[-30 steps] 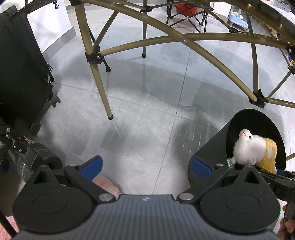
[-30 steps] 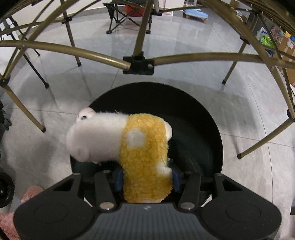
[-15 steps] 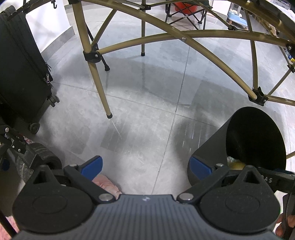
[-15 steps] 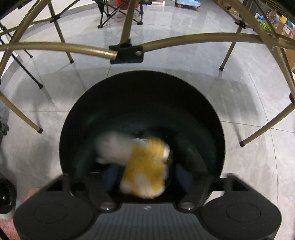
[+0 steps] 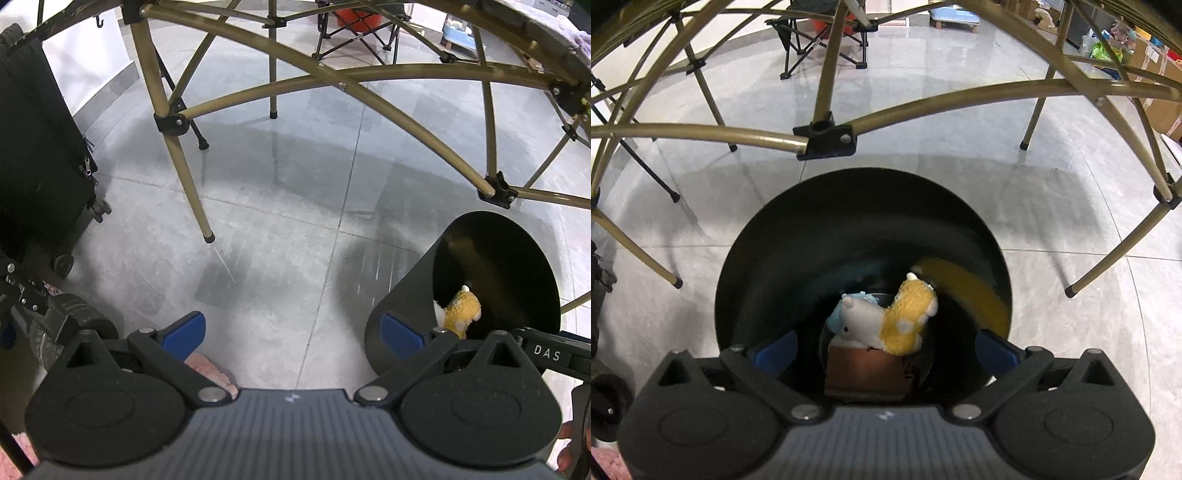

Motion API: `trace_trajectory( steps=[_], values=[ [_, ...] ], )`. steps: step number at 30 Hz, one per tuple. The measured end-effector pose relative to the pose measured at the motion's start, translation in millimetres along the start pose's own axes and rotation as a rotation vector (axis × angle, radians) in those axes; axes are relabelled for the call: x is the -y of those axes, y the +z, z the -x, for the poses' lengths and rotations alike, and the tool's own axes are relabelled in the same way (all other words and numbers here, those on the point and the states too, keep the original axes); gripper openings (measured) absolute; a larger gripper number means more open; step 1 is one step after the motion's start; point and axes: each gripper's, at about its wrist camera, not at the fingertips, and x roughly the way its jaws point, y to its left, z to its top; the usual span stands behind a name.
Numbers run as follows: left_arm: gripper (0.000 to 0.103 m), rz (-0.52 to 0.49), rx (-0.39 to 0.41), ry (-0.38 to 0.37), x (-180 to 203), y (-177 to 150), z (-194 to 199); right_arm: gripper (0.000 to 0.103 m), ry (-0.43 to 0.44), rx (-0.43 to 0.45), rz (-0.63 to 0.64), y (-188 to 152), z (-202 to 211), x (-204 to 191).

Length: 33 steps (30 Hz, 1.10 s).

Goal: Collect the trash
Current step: 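Raise both open tools back toward the table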

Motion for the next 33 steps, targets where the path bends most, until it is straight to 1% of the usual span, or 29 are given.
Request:
trace_trajectory(
  steps=[6, 12, 23, 28, 33],
  values=[
    [0.103, -0.009, 0.026, -0.022, 3.8, -1.2, 11.4, 0.103, 0.001, 0.033, -0.017, -1.0, 18.7, 8.8],
    [0.103, -0.018, 0.078, -0.057, 12.2, -0.6, 33.4, 0.103, 0.004, 0.093, -0.042, -3.6, 48.5, 22.4],
    [0.103, -0.048, 0.194, -0.115, 44.8, 6.2, 88.0, 0.103, 0.013, 0.228, -0.055, -5.7, 113.3, 45.3],
    [0.103, -0.069, 0.257, -0.12, 59.5, 11.8, 111.8, 0.103, 0.019, 0.3, -0.057, -3.5, 142.3, 57.4],
    [0.103, -0.08, 0.301, -0.126, 72.8, 21.0, 130.5, 0.103, 0.027, 0.37, -0.052, 0.6, 168.3, 68.5]
  ],
)
